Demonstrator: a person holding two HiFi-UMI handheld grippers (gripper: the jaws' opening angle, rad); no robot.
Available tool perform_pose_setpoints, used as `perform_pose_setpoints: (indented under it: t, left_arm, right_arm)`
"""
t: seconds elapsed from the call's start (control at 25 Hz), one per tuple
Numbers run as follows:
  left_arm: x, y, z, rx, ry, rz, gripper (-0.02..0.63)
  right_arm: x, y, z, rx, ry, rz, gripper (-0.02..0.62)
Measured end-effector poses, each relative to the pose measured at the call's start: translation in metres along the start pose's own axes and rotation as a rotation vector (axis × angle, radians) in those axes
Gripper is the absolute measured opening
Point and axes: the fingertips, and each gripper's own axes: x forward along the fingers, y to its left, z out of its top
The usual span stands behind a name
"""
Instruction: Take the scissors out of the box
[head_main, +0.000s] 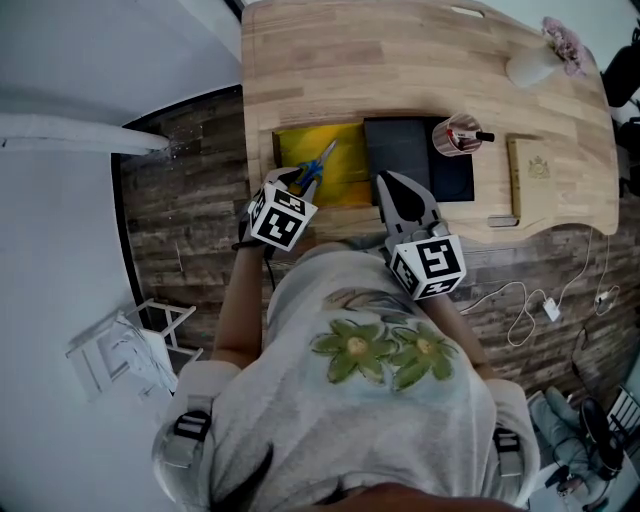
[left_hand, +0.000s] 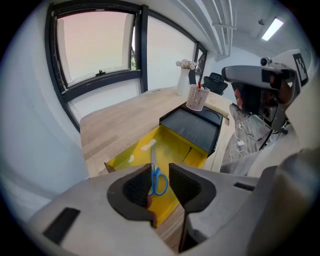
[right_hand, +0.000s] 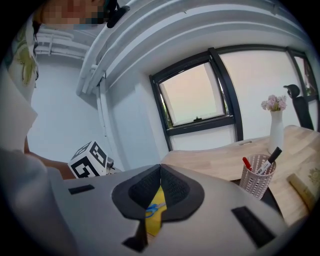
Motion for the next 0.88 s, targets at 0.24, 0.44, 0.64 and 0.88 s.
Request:
perform_pose_setpoints:
  t: [0.24,0.44,0.64,0.88]
  left_arm:
    - [0.02,0.005,-0.007,0.014,0.078,-0.002,0.092]
    - [0.035,0.005,-0.015,0.022,0.144,-0.019,0.092]
    - [0.049,0.005,-0.018,0.041,0.192,-0.031,0.092]
    - [0.066,0.007,-0.025,0.034,0.227,-0.038,0.092]
  right_arm:
    - [0.008,-0.005,-0.005,0.016,0.013,0.0,0.008]
    - [0.011,-0.009,-0.012,0.031,0.03,-0.004,0.008]
    - [0.013,-0.014,-0.013,0.044,0.032,-0.02,0.008]
    - [0.015,-0.019,-0.019,0.051,0.045,-0.03,0.008]
